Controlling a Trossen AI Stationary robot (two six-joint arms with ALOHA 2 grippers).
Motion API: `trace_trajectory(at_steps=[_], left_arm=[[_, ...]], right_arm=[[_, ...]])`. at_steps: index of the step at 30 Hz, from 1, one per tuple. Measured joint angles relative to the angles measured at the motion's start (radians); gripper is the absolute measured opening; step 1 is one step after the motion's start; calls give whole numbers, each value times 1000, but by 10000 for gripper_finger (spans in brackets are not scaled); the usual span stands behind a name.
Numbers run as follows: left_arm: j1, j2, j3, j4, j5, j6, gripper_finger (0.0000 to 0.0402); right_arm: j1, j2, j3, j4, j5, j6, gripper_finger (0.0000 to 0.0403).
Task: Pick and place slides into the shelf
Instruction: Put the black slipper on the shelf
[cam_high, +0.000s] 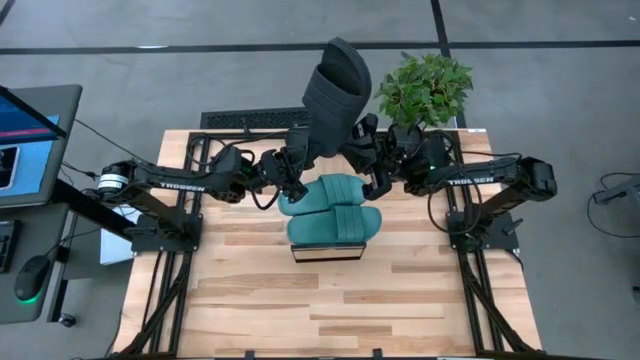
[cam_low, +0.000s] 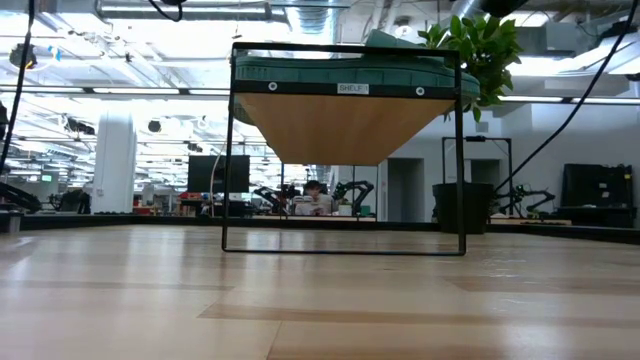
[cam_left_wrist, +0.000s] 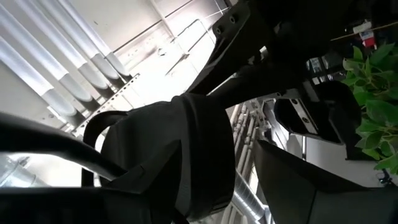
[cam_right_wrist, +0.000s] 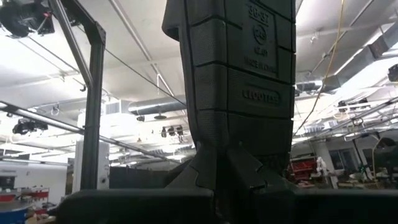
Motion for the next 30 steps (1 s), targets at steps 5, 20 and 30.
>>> trace_trajectory(at_steps=[5, 20, 30], left_arm=[[-1, 0, 0, 2, 0, 18, 191], [-1, 0, 0, 8, 0, 13, 154], [-5, 0, 0, 8, -130, 4, 30]], right_arm=[[7, 8, 0, 2, 0, -2, 0], [13, 8, 0, -22, 1, -2, 0], [9, 6, 0, -48, 14, -2, 10]])
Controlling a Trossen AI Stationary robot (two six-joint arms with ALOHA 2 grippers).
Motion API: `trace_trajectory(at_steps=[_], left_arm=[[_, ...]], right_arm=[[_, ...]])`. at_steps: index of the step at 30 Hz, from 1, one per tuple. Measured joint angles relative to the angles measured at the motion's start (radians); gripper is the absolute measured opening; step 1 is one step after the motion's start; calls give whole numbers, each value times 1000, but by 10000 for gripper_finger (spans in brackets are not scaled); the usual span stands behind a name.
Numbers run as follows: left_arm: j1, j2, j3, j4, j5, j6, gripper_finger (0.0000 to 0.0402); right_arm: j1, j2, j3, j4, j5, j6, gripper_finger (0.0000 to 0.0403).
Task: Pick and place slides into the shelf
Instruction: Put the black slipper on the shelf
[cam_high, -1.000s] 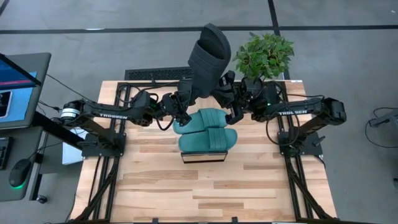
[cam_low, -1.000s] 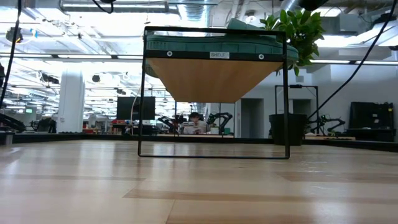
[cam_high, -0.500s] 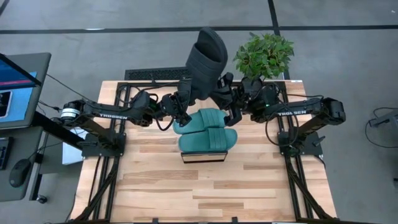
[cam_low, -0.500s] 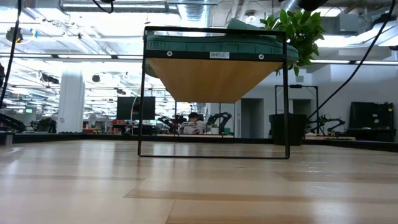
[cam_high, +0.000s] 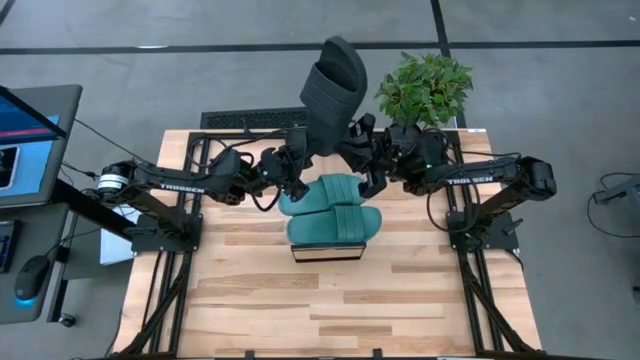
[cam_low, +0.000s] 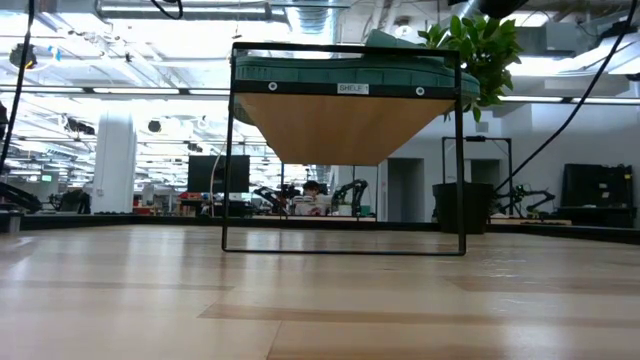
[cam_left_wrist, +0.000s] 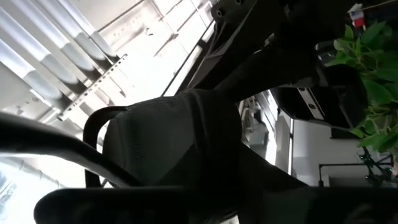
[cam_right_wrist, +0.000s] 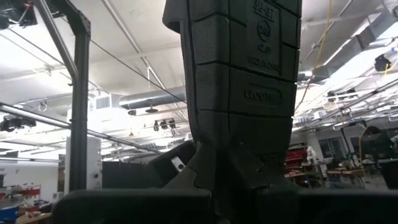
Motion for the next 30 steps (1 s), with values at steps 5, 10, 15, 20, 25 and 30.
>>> trace_trajectory(at_steps=[5, 10, 15, 20, 25, 30], left_arm=[[-1, 0, 0, -1, -22, -2, 30], [0, 0, 0, -3, -46, -3, 30], [0, 0, -1, -4, -78, -4, 30], [1, 0, -1, -10, -83, -4, 30], [2, 0, 0, -12, -108, -2, 30], [2, 0, 0, -13, -124, 16, 30]], right_arm=[[-8, -2, 1, -26, -3, 0, 45], [-24, -3, 1, -47, -7, -3, 83], [-25, -1, 1, -65, -7, -27, 140], [-24, -2, 1, -111, -10, -63, 217], [-23, -6, -2, -184, -23, -62, 274], [-19, -62, -3, -291, -25, -84, 286]])
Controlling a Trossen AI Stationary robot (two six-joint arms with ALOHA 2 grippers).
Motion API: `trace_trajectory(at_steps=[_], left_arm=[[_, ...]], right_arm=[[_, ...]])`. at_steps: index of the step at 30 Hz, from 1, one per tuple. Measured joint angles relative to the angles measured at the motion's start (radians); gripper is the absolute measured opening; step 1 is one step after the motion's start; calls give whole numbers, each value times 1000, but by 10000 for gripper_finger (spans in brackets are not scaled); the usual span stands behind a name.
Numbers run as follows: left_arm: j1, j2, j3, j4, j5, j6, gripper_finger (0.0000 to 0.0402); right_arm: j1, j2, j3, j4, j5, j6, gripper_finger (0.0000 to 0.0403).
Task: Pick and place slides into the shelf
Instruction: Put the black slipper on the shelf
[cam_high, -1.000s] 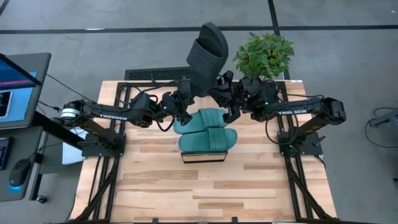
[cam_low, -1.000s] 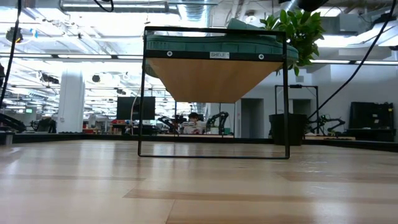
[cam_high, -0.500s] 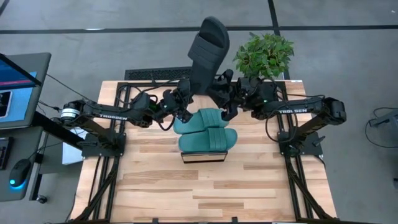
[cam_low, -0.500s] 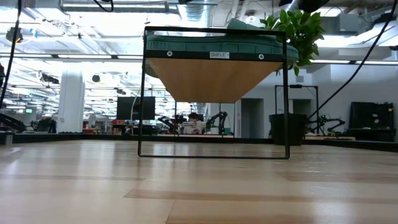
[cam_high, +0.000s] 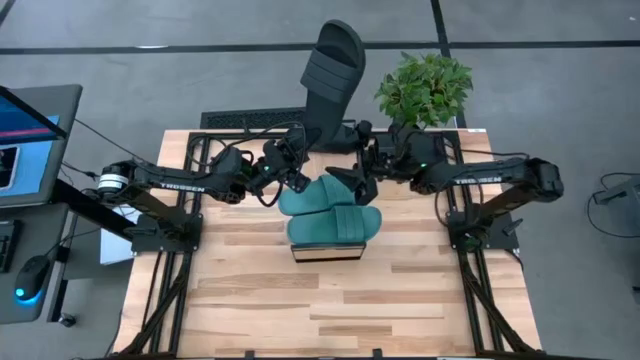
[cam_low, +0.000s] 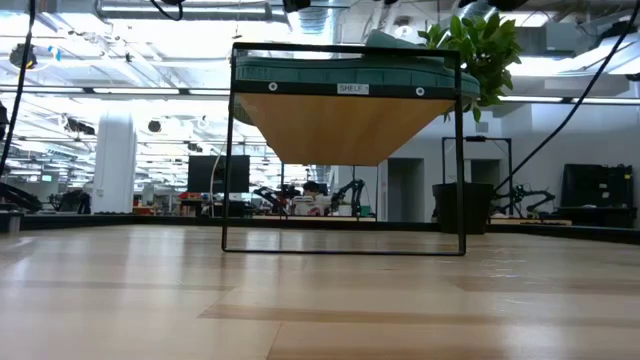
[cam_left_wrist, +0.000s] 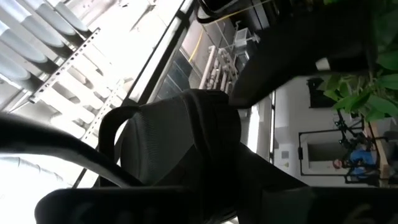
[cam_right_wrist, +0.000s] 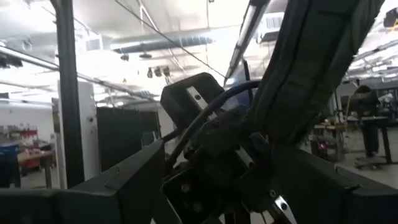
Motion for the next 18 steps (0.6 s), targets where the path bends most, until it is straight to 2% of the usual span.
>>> trace_trajectory(at_steps=[11, 15, 18], left_arm=[[-1, 0, 0, -22, -62, 35, 30], [-1, -2, 0, -100, -117, 62, 30], [-1, -29, -1, -206, -134, 58, 30]], right_arm=[[38, -160, 1, -354, 11, -81, 286], [42, -225, 1, -483, 16, -106, 286], [42, -279, 1, -583, 70, -135, 286]])
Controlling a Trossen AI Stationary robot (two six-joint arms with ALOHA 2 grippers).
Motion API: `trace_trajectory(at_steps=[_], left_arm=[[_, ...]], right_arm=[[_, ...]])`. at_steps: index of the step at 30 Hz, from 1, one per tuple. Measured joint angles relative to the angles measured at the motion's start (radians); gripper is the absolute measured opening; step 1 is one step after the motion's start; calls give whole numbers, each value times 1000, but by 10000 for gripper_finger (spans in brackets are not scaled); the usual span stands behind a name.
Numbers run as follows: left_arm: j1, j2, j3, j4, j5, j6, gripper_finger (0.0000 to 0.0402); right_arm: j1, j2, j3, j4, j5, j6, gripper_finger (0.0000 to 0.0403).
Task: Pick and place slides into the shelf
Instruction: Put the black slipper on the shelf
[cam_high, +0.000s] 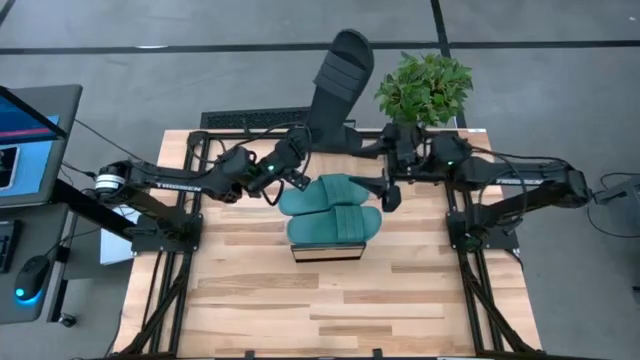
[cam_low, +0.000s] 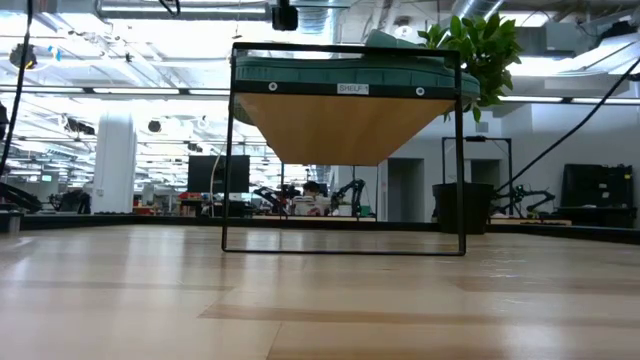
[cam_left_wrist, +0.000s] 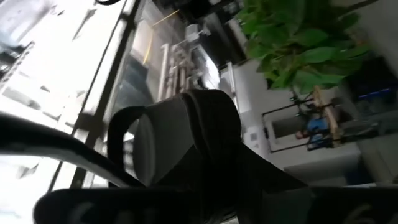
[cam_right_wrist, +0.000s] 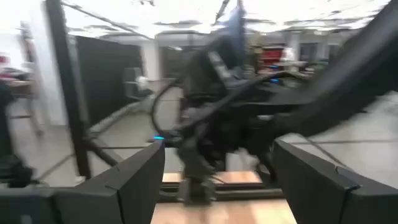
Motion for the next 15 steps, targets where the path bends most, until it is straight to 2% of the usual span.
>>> trace_trajectory(at_steps=[3, 7, 15], left_arm=[[-3, -55, 0, -107, 0, -31, 30], [-14, -164, 0, -274, 6, -96, 30], [-20, -418, 0, -689, 144, -337, 30]], right_arm=[[1, -46, 0, -74, 68, -5, 286], [1, -90, 0, -139, 105, -19, 286], [-3, -155, 0, -243, 111, -20, 286]])
